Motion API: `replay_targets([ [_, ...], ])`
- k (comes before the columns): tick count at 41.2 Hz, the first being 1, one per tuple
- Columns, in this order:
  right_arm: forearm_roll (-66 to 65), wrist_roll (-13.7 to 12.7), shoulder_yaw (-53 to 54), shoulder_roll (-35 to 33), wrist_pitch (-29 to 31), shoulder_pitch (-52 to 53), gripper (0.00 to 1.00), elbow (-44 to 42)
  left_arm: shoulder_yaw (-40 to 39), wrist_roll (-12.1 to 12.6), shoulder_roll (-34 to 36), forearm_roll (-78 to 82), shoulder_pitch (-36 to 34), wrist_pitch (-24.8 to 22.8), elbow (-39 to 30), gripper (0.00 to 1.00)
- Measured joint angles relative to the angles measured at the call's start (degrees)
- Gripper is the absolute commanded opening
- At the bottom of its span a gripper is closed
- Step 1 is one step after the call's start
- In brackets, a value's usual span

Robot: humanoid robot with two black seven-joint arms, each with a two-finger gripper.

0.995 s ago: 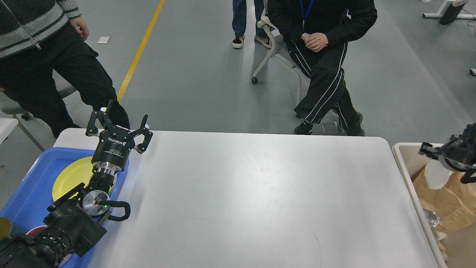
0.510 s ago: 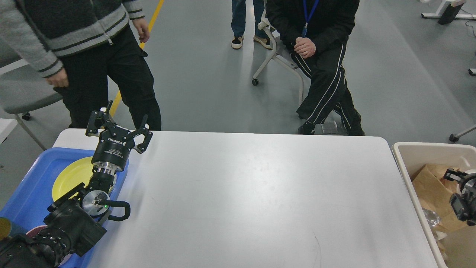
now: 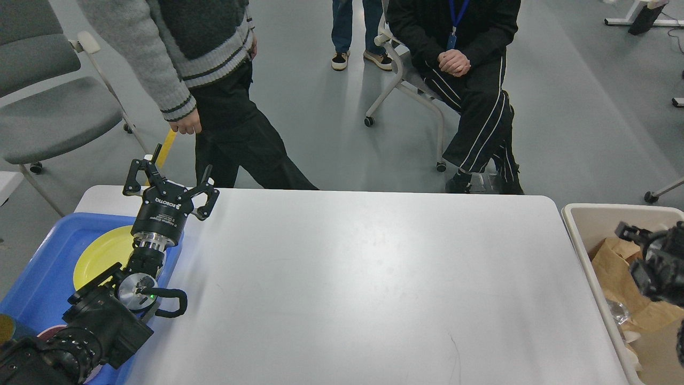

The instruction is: Tidy desktop

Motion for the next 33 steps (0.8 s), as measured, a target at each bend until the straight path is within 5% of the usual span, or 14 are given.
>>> replay_targets([
  [6, 0.02, 0.50, 1.20, 0.88, 3.08, 13.78, 1.00, 6.75, -0.01, 0.00, -0.01, 0.01, 0.00, -0.02, -0.01, 0.99],
  [12, 0.01, 0.91, 3.30, -0.06, 6.01, 29.86, 1.00, 22.36, -0.01, 0.00, 0.00, 0.01, 0.00, -0.02, -0.01, 0.99],
  [18, 0.02, 0.97, 16.03, -4.29, 6.02, 39.51, 1.00, 36.00, -0.01, 0.00, 0.00, 0.01, 0.00, -0.02, -0.01, 0.99],
  [29, 0.09, 0.99, 73.75, -8.82, -1.59, 20.96, 1.00, 38.02, -0.01, 0.00, 0.00, 0.01, 0.00, -0.02, -0.01, 0.99],
  [33, -0.09, 0.88, 80.80, -7.97, -3.43, 13.93, 1.00, 37.82, -0.01, 0.00, 0.00, 0.01, 0.00, -0.02, -0.01, 0.99],
])
